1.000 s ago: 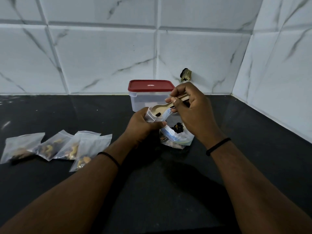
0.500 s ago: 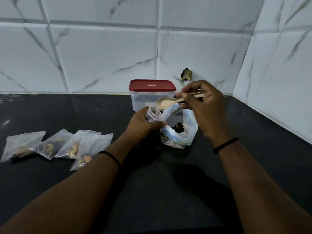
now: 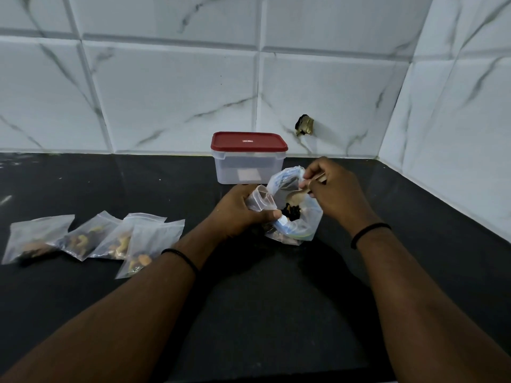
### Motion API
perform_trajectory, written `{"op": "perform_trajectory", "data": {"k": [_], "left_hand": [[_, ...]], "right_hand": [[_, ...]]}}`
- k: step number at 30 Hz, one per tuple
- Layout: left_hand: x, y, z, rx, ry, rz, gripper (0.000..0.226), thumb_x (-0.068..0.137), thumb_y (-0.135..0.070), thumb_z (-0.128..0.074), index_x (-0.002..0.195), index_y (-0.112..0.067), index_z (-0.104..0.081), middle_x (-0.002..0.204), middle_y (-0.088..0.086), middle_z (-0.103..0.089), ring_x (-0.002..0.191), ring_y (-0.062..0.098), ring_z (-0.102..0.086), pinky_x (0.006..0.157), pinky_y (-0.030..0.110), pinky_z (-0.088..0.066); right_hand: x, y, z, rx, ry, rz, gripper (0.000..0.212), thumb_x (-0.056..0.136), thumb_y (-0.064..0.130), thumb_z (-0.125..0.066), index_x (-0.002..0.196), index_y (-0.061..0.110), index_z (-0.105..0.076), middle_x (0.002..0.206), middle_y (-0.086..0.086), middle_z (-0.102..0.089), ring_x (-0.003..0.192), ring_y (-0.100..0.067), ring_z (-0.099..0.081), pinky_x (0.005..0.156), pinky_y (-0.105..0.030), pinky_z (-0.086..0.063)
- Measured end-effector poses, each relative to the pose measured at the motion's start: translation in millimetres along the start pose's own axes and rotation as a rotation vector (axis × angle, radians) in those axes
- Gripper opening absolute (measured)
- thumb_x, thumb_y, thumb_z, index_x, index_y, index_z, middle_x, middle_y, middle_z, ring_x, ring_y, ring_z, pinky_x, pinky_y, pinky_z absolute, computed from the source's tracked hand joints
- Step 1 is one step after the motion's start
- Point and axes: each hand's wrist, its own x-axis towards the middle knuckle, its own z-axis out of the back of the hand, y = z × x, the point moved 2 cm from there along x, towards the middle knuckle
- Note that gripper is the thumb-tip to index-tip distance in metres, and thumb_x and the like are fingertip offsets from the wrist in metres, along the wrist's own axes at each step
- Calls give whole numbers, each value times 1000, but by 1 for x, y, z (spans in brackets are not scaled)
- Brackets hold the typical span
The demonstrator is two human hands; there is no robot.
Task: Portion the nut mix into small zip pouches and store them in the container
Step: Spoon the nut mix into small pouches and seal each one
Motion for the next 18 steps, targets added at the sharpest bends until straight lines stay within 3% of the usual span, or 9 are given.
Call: {"op": "perform_trajectory", "data": {"k": [3,6,10,13,18], "left_hand": [[1,1,0,14,-1,19,24,78,-25,-83,92,-34,-66,88,-11,-75,85,3,-70,75,16,-56],[0,0,-1,17,5,20,24,78,-25,-83,91,-34,-66,87,-12,-74,83,0,-69,68,8,-51],[1,1,0,19,-1,49,24,77,-28,-84,92,-33,-66,91,-9,-75,83,0,-69,71,12,-52],[1,1,0,20,6,56,25,77,-28,-83,94,-33,-66,91,-9,-75,84,0,-69,69,11,-51],[1,1,-1,24,-1,42,24,77,-29,-83,94,-31,-67,92,-7,-75,84,2,-70,70,12,-52]], "right_hand": [[-1,0,4,171,-13,-129,17,88,-1,-57,85,16,-60,80,-1,-74,78,-19,-74,74,-36,-62],[-4,0,0,332,10,-262,15,91,-3,-51,88,11,-57,78,-9,-75,75,-29,-74,72,-40,-63],[-6,1,-9,398,74,-349,14,94,-1,-49,88,10,-56,83,-14,-76,69,-23,-74,65,-34,-62],[-6,3,-8,391,96,-343,13,95,0,-49,89,10,-56,82,-14,-76,68,-24,-73,63,-34,-62],[-2,6,14,185,-44,-149,19,91,0,-49,87,17,-56,73,-5,-74,63,-22,-72,60,-33,-60]]}}
